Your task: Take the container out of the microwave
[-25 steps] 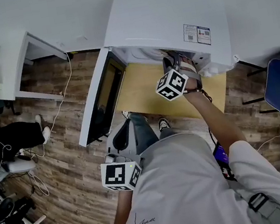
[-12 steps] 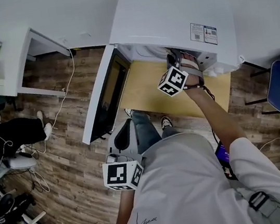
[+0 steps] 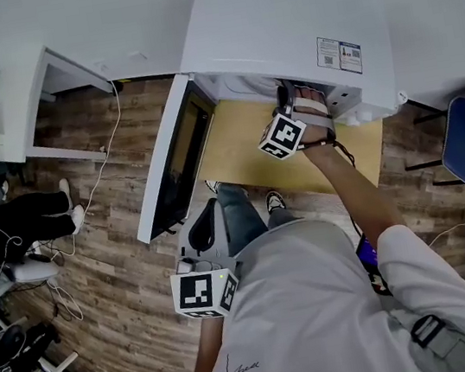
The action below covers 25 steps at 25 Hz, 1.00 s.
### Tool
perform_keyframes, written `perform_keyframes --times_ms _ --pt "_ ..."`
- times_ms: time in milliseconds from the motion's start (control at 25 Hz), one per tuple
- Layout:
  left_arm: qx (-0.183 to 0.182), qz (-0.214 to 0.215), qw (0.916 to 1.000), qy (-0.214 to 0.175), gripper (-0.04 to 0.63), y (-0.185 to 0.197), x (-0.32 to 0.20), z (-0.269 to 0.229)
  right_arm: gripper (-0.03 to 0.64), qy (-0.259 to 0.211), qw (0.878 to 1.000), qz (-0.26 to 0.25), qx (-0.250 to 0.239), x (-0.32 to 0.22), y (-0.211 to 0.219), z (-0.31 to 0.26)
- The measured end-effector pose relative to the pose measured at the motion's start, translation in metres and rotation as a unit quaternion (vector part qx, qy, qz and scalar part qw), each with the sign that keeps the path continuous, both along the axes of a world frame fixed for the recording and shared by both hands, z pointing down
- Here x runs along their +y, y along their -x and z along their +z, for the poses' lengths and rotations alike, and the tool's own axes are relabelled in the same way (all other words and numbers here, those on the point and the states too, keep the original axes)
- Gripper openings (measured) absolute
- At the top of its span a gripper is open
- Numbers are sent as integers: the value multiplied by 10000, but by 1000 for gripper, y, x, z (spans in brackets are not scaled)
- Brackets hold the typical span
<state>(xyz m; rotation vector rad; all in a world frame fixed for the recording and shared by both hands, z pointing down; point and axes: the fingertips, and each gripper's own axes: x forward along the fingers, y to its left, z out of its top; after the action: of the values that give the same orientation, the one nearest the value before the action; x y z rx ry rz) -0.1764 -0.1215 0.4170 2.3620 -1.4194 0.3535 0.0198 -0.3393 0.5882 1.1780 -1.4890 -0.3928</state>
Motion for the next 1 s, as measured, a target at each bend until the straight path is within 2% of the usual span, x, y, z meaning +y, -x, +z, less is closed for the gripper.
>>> perform_keyframes --times_ms 120,400,1000 --pt "-14 11 10000 15 0 0 -1 1 91 -89 9999 -15 141 -1 -1 1" --pt "-17 53 10000 66 0 2 -3 3 78 -216 9991 14 374 -4 -4 -1" --pt "73 178 9997 127 0 -6 -12 6 60 -76 9999 108 67 0 -5 -1"
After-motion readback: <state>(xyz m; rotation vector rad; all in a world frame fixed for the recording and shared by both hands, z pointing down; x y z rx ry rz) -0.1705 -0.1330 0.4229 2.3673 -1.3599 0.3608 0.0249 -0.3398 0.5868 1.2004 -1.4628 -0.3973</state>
